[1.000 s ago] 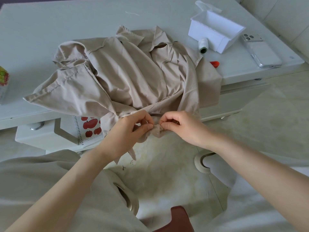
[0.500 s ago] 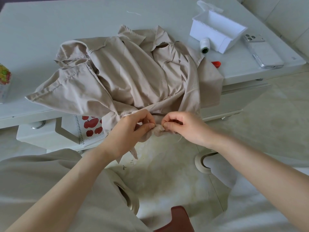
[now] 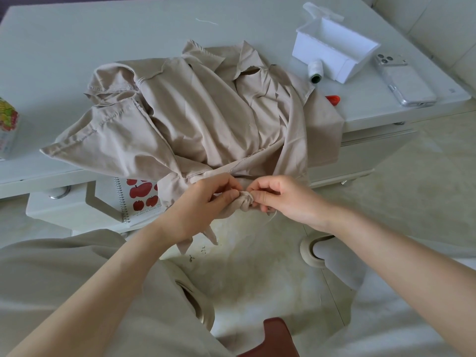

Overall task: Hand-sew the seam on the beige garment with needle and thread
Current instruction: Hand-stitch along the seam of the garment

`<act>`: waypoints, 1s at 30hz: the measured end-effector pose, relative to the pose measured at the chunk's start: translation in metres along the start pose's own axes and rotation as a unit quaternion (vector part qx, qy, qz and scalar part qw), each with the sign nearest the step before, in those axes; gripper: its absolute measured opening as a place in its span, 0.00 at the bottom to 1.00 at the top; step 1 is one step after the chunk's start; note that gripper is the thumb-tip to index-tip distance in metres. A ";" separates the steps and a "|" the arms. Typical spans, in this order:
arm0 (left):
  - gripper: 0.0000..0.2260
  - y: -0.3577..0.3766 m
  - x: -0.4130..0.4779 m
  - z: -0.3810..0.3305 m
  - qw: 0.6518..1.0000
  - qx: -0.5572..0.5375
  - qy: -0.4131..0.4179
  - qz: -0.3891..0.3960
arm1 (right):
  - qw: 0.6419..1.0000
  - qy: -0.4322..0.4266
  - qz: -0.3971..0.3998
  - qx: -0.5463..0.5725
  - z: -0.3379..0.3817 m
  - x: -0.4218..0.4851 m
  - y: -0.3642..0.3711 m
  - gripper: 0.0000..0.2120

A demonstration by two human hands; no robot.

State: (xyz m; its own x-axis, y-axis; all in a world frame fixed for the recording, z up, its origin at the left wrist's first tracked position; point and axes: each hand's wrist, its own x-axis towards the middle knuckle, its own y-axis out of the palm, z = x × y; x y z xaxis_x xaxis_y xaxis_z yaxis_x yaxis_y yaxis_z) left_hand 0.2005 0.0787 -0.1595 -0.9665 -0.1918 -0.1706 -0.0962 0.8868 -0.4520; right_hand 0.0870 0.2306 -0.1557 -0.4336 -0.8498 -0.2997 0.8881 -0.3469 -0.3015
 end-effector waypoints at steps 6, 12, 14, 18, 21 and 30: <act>0.10 -0.003 -0.006 -0.015 0.991 -0.103 -0.063 0.054 | 0.999 0.022 -0.002 0.023 -0.002 -0.002 -0.002 0.10; 0.06 -0.006 -0.006 -0.017 0.986 -0.135 -0.089 0.050 | 0.998 0.022 0.011 0.057 0.002 -0.003 0.000 0.10; 0.06 -0.005 -0.005 -0.016 0.987 -0.135 -0.084 0.037 | 0.998 0.018 0.008 0.053 0.003 -0.004 0.000 0.09; 0.05 -0.004 -0.005 -0.011 0.993 -0.100 -0.061 0.019 | 0.999 0.004 -0.017 0.028 0.005 -0.004 0.004 0.07; 0.05 -0.002 -0.005 -0.009 0.991 -0.110 -0.074 0.029 | 0.998 0.006 -0.043 0.045 0.006 -0.001 0.009 0.07; 0.08 -0.002 -0.005 -0.013 0.985 -0.154 -0.071 -0.015 | 0.986 0.027 -0.147 0.071 0.003 0.006 0.009 0.08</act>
State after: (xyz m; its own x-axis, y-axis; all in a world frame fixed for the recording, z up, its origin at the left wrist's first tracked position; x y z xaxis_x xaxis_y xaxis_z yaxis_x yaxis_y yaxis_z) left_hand 0.2028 0.0831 -0.1465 -0.9210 -0.2574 -0.2923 -0.2131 0.9612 -0.1749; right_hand 0.0934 0.2211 -0.1572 -0.6802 -0.6827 -0.2669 0.7330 -0.6310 -0.2540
